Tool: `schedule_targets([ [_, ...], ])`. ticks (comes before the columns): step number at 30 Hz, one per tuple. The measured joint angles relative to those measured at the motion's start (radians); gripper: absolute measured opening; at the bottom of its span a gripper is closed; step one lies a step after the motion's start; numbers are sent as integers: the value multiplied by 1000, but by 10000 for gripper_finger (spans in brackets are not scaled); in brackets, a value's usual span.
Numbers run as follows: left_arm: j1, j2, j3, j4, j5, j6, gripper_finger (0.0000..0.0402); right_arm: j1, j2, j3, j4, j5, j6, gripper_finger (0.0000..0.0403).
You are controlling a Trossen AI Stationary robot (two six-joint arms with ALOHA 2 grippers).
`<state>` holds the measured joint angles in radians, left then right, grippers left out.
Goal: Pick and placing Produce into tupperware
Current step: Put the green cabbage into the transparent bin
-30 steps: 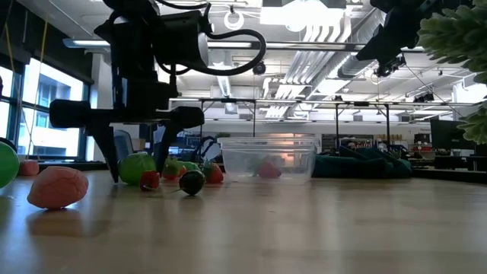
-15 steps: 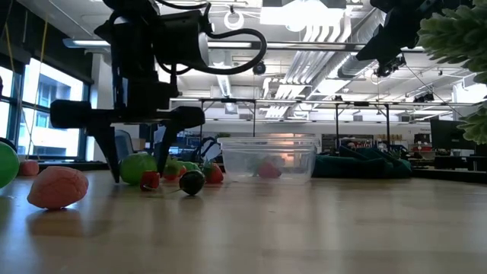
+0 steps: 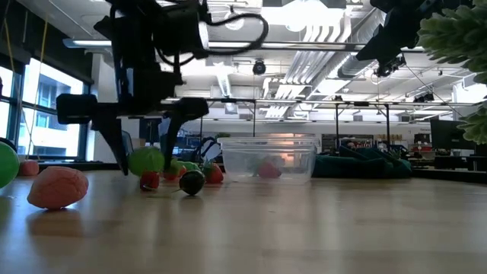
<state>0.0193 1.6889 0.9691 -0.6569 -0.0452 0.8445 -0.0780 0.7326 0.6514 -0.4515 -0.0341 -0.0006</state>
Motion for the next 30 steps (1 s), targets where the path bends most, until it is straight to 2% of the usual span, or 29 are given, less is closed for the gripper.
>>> schedule_targets([
  [10, 0, -155, 0, 81, 0, -4, 239, 0, 0, 0, 0, 0, 0, 24],
  [13, 0, -206, 0, 148, -7, 14, 238, 0, 0, 0, 0, 0, 0, 24],
  [17, 2, -274, 0, 263, -77, 57, 241, 0, 0, 0, 0, 0, 0, 24],
  [20, 36, -310, 3, 360, -85, 81, 242, 0, 0, 0, 0, 0, 0, 24],
  [25, 166, -306, 94, 369, 29, 84, 237, 0, 0, 0, 0, 0, 0, 24],
  [30, 304, -227, 223, 356, 230, 41, 237, 0, 0, 0, -1, 0, 0, 24],
])
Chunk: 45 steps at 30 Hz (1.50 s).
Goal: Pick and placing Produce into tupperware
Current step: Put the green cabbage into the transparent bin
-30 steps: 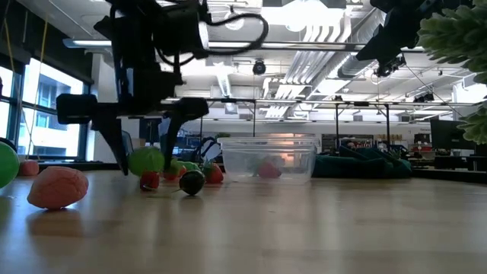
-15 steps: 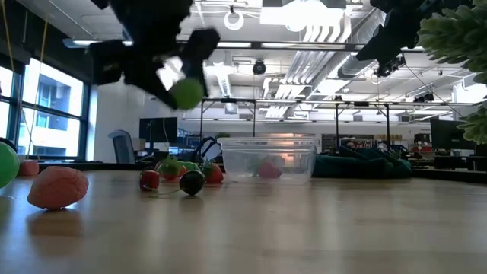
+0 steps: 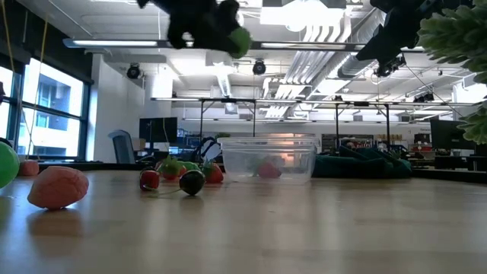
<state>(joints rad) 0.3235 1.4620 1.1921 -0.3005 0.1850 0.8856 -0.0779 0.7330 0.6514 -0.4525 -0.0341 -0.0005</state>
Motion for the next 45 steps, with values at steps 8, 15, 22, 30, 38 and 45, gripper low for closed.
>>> schedule_targets([
  [8, 105, 231, 173, -44, 121, -26, 237, 0, 0, 0, 1, 0, 0, 24],
  [15, 131, 451, 292, -70, 117, -14, 240, 0, 0, 0, 1, 0, 0, 24],
  [22, 136, 584, 375, -165, 89, 0, 240, 0, 0, 0, 0, 0, 0, 24],
  [30, 138, 624, 390, -274, 63, -3, 240, 0, 0, 0, 1, 0, 0, 24],
  [38, 142, 625, 390, -323, 66, -21, 241, 0, 0, 0, 1, 0, 0, 24],
  [45, 140, 645, 388, -332, 72, -28, 242, 0, 0, 0, 1, 0, 0, 24],
])
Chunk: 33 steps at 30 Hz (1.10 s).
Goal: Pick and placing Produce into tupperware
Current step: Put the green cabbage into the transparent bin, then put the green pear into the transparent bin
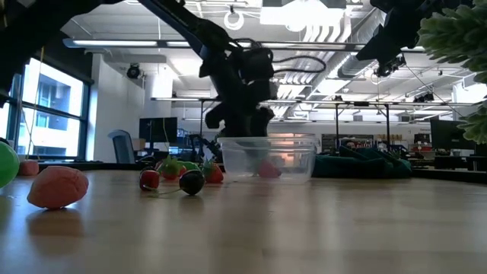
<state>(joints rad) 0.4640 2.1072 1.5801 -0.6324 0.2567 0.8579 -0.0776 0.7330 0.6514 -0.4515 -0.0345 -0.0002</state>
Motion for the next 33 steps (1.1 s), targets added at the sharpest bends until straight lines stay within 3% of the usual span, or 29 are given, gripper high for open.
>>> schedule_targets([
  [20, 0, 20, 1, 2, -21, 1, 246, 0, 0, 0, -2, 0, 0, 24],
  [33, -21, 20, 1, 2, -52, 1, 294, 0, 0, 0, -2, 0, 0, 24],
])
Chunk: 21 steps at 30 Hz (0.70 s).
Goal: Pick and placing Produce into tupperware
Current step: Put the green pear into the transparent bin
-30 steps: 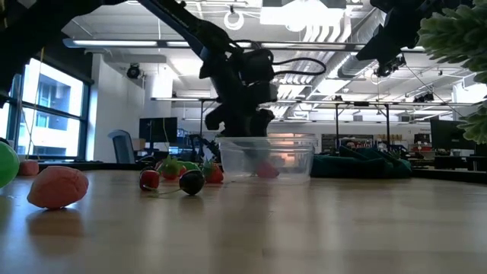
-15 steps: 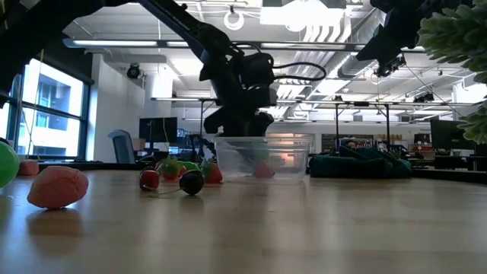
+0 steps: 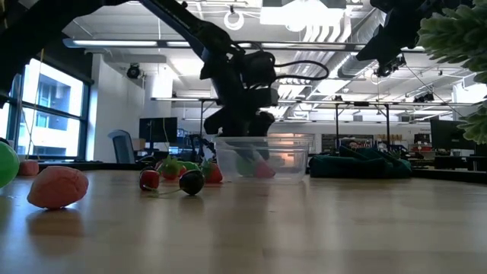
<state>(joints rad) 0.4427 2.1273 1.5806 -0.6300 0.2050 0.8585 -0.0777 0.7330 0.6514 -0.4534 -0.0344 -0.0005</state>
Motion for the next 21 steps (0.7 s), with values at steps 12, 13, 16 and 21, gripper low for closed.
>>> schedule_targets([
  [12, -7, -42, 0, -16, 39, -2, 313, 0, 0, 0, 0, 0, 0, 24],
  [13, -7, -53, 0, -26, 42, -3, 312, 0, 0, 0, 0, 0, 0, 24],
  [16, -7, -87, 0, -48, 50, -4, 307, 0, 0, 0, 0, 0, 0, 24],
  [21, -7, -153, 0, -120, 79, -12, 299, 0, 0, 0, 0, 0, 0, 24],
])
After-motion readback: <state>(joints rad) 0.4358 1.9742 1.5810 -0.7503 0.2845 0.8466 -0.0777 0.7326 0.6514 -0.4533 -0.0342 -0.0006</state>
